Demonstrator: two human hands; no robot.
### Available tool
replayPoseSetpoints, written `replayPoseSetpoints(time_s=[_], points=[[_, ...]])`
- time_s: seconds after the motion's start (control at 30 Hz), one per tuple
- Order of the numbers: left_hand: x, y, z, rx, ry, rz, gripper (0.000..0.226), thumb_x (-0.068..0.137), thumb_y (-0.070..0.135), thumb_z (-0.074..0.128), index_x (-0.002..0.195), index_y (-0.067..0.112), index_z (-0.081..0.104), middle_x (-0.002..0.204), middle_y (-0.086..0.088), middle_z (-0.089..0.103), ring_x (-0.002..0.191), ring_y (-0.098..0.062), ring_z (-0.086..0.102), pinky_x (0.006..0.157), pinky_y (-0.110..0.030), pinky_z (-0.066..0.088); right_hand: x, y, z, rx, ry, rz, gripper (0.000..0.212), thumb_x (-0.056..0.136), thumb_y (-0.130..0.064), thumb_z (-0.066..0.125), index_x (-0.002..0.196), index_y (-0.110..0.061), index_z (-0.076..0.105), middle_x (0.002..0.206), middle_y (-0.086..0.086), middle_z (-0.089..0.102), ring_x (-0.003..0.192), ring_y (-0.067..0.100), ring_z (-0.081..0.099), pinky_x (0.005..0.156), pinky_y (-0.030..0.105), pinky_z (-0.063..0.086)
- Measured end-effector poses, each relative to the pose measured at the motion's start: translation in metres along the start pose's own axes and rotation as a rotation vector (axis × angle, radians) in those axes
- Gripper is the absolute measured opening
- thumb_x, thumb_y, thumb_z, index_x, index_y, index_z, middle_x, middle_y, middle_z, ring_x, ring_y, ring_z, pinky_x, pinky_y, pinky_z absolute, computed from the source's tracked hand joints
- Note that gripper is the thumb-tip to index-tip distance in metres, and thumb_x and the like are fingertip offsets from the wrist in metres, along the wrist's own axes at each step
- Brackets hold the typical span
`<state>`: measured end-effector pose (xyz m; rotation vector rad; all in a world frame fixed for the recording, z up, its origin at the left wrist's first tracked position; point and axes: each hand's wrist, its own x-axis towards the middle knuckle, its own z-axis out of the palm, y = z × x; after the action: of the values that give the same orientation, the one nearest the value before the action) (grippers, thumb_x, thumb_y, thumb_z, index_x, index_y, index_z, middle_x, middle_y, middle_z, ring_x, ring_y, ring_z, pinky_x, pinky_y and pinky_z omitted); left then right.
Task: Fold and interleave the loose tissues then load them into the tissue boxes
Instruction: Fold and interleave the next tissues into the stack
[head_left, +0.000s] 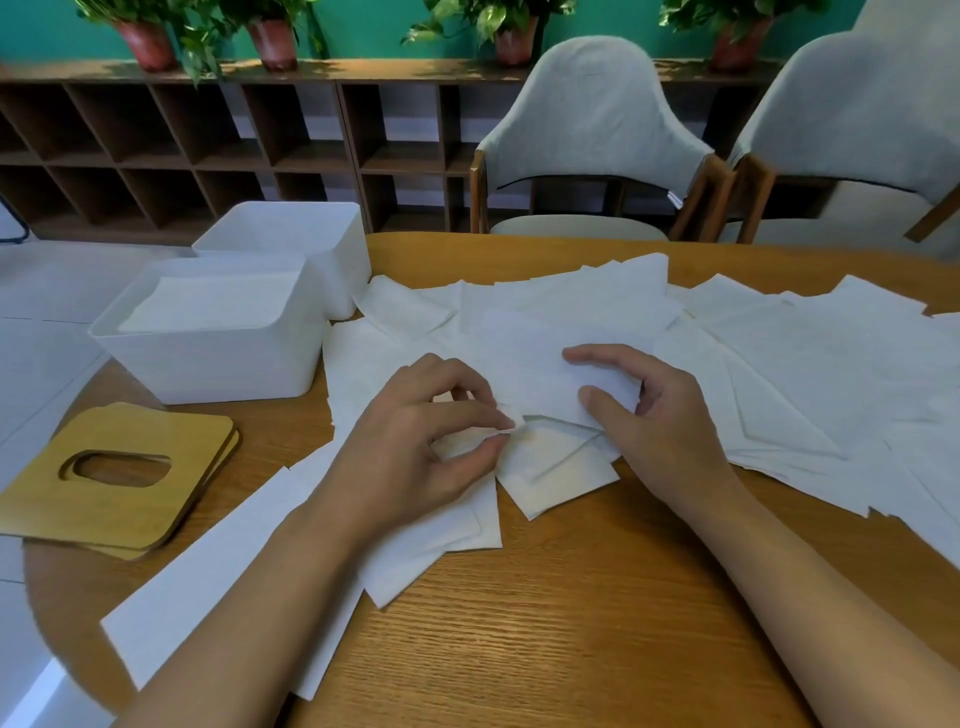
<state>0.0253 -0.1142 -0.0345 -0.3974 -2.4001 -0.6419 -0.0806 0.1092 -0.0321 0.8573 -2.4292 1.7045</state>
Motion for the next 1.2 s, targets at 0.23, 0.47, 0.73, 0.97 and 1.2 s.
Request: replayPoseSetpoints(time_s=[0.23,0.47,0.73,0.97,1.2], points=[[0.008,0.005,0.011,0.023,0.030,0.008,0.010,0.093,0.025,0.080,0.100,0.019,0.083,0.092,0.006,0.073,0.084,-0.010,0.065,0.070,-0.037,0.052,-0.007,-0.010,0.003,-0.168,-0.168,-0.189,0.034,0.084,-0.028,0.081,0.116,-0.035,0.071,0.113,-0.026,0.066,0.110,-0.003,0.058,0.085,0.011,0.049],[0.009,0.012,0.009,-0.056,-0.021,-0.045,0.012,0.091,0.029,0.081,0.101,0.022,0.080,0.094,0.016,0.074,0.091,-0.002,0.066,0.079,-0.031,0.052,-0.007,-0.012,0.004,-0.184,-0.085,-0.256,0.016,0.085,-0.024,0.080,0.099,-0.031,0.078,0.092,-0.020,0.073,0.090,-0.003,0.062,0.075,0.005,0.042],[0.001,-0.002,0.001,0.043,-0.087,-0.035,0.027,0.085,0.022,0.076,0.112,0.024,0.078,0.109,0.012,0.074,0.102,-0.009,0.067,0.080,-0.036,0.054,-0.004,-0.013,-0.007,-0.002,-0.017,-0.103,0.013,0.083,-0.021,0.081,0.090,-0.032,0.077,0.095,-0.030,0.069,0.100,-0.005,0.060,0.076,0.009,0.047],[0.003,-0.001,-0.006,0.029,-0.112,-0.026,0.046,0.085,0.001,0.081,0.126,0.022,0.075,0.112,0.004,0.069,0.103,-0.011,0.067,0.083,-0.020,0.053,0.000,-0.013,-0.018,0.035,0.016,-0.079,0.010,0.083,-0.025,0.081,0.088,-0.033,0.079,0.092,-0.025,0.073,0.102,0.001,0.063,0.078,0.009,0.048],[-0.001,-0.010,-0.013,0.121,-0.153,-0.048,0.040,0.084,-0.003,0.081,0.116,0.022,0.078,0.106,0.009,0.070,0.097,-0.006,0.064,0.072,-0.015,0.050,0.004,-0.019,-0.044,0.114,0.041,-0.060,0.009,0.083,-0.019,0.081,0.088,-0.026,0.079,0.086,-0.017,0.076,0.094,0.005,0.068,0.079,0.013,0.052]])
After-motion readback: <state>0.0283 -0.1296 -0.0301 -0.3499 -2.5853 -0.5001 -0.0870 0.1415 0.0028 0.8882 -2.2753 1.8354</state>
